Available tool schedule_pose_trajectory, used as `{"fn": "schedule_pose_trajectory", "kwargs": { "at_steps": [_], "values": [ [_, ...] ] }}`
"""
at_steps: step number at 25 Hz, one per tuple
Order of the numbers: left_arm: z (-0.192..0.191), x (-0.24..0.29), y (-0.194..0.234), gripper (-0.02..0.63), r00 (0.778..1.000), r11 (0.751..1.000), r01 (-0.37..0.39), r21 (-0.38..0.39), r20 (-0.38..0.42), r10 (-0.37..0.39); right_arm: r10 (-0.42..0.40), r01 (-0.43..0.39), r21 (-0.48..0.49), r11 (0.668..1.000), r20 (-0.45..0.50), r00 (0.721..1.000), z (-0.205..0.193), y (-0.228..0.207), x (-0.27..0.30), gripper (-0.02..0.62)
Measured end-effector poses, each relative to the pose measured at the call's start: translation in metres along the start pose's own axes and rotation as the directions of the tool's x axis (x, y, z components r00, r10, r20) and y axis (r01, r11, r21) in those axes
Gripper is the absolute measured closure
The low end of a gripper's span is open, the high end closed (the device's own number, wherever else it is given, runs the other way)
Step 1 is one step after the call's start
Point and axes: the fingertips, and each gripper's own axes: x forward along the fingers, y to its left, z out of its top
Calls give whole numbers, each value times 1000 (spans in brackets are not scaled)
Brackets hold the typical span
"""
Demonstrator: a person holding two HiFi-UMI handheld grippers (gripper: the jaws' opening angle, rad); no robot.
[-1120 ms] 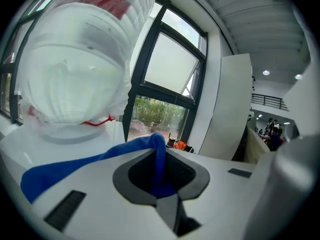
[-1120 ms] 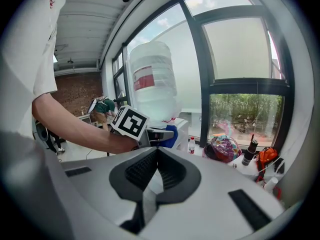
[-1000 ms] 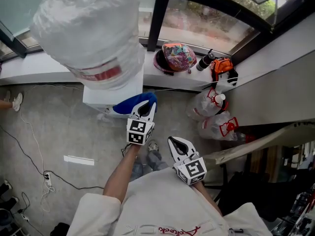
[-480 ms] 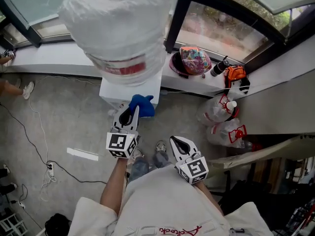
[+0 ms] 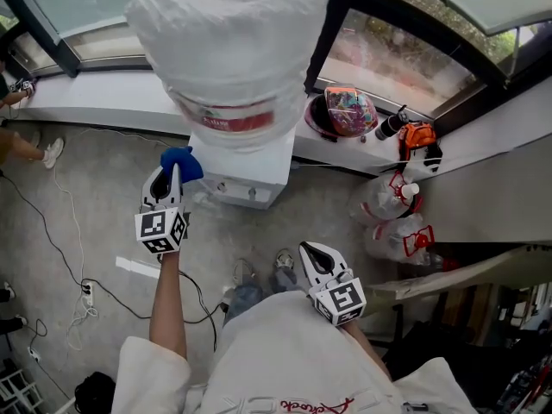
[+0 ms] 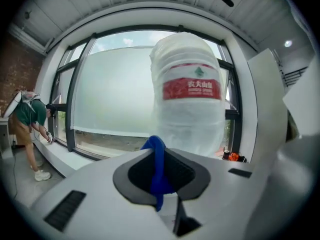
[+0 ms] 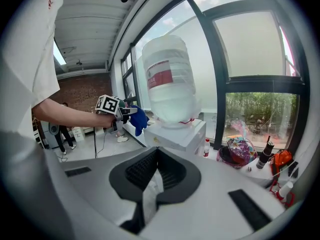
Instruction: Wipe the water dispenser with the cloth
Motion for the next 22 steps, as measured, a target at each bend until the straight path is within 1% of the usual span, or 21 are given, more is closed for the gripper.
{"fn": "schedule_pose_trajectory", "kwargs": {
  "at_steps": [2,4,8,11,16,20,22],
  "values": [
    [-2,15,14,555,1000,1000,-15,15,-16,15,-17,17,6,1000,2,1000,0,-4,-3,581],
    [-4,28,19,555,999,1000,-16,21,-32,16,-36,36,13,999,2,999,-1,-9,-6,581],
    [-19,43,8,555,998,1000,3,16,-65,-2,-57,57,18,998,6,998,-3,-16,-11,581],
    [-35,43,-11,555,995,1000,26,-3,-93,-26,-61,61,18,998,9,998,-2,-19,-13,581],
    [-58,43,-51,555,987,996,90,-17,-133,-92,-55,55,18,998,9,998,-2,-21,-13,581],
    [-68,44,-84,555,982,991,122,-52,-140,-128,-48,48,13,999,8,999,-3,-21,-14,581],
    [-74,42,-102,555,977,987,147,-58,-149,-154,-47,47,14,999,9,999,-3,-22,-16,580]
  ]
}}
